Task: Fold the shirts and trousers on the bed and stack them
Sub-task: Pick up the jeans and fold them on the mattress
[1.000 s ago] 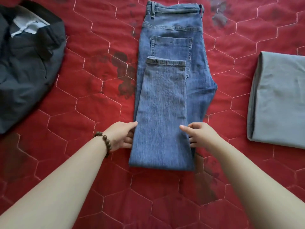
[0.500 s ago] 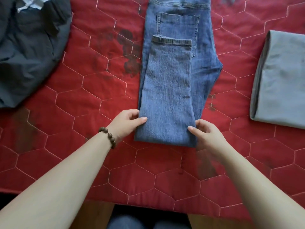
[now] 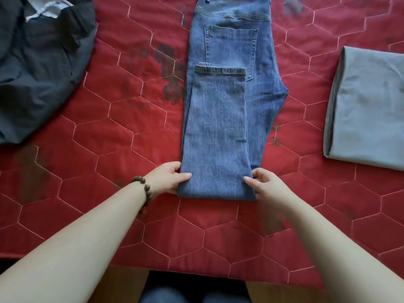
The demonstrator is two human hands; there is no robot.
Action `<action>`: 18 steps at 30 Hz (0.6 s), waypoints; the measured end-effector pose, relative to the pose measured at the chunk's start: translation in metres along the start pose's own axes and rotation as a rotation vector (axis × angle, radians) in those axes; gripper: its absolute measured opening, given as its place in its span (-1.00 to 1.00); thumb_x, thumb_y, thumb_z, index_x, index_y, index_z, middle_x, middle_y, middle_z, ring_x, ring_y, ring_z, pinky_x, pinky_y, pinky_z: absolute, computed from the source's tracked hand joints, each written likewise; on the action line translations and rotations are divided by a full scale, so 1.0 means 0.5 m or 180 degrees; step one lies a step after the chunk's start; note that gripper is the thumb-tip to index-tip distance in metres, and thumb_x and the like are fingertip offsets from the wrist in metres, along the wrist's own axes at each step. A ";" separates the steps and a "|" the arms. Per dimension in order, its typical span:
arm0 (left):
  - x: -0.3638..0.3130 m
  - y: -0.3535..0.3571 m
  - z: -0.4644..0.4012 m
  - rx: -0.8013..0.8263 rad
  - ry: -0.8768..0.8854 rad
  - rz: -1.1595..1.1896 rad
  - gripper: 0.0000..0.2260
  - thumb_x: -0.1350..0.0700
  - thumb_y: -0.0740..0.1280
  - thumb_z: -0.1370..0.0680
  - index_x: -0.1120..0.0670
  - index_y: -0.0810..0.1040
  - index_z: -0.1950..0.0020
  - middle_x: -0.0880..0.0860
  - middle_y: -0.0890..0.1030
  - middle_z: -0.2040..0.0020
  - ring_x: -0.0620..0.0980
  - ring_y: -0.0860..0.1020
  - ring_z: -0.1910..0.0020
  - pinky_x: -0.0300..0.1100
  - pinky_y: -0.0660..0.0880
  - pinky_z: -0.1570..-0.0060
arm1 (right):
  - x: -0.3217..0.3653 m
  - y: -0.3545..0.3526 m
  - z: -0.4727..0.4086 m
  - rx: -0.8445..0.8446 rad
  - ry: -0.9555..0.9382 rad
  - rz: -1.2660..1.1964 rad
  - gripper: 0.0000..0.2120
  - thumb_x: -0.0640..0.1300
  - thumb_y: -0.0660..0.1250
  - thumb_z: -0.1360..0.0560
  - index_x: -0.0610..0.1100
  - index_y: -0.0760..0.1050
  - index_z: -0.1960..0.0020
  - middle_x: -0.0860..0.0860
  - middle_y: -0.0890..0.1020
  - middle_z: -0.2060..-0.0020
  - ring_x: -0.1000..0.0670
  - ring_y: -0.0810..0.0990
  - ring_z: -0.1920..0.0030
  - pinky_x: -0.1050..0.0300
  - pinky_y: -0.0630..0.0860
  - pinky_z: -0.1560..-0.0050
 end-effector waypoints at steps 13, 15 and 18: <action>0.061 0.026 0.015 -0.0604 0.0036 0.0477 -0.89 0.29 0.27 -0.59 0.17 0.58 0.06 0.13 0.63 0.13 -0.05 0.61 0.22 -0.11 0.58 0.15 | -0.054 0.016 0.017 -0.0339 -0.0068 0.0212 -0.78 -0.15 0.37 -0.53 -0.27 0.52 0.21 -0.10 0.48 0.33 -0.04 0.37 0.27 0.02 0.27 0.21; 0.060 0.026 0.007 -0.0631 0.0004 0.0490 -0.88 0.29 0.28 -0.58 0.13 0.57 0.08 0.01 0.62 0.27 -0.20 0.57 0.40 -0.26 0.55 0.38 | -0.056 0.017 0.012 -0.0320 -0.0003 0.0249 -0.76 -0.13 0.39 -0.51 -0.27 0.51 0.23 -0.11 0.46 0.35 -0.03 0.37 0.26 0.02 0.27 0.22; 0.027 0.016 -0.010 -0.0737 0.0167 0.0581 -0.92 0.22 0.31 -0.57 0.10 0.58 -0.01 -0.05 0.64 0.26 -0.22 0.57 0.40 -0.33 0.46 0.46 | -0.031 0.014 -0.003 -0.0359 -0.0061 0.0101 -0.73 -0.03 0.43 -0.47 -0.26 0.58 0.17 -0.19 0.62 0.27 -0.02 0.51 0.22 -0.03 0.45 0.17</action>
Point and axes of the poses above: each hand's wrist, its own z-axis away from the middle knuckle, its own y-axis out of the palm, x = y × z, the point moved 3 cm from there along -z, towards the middle knuckle
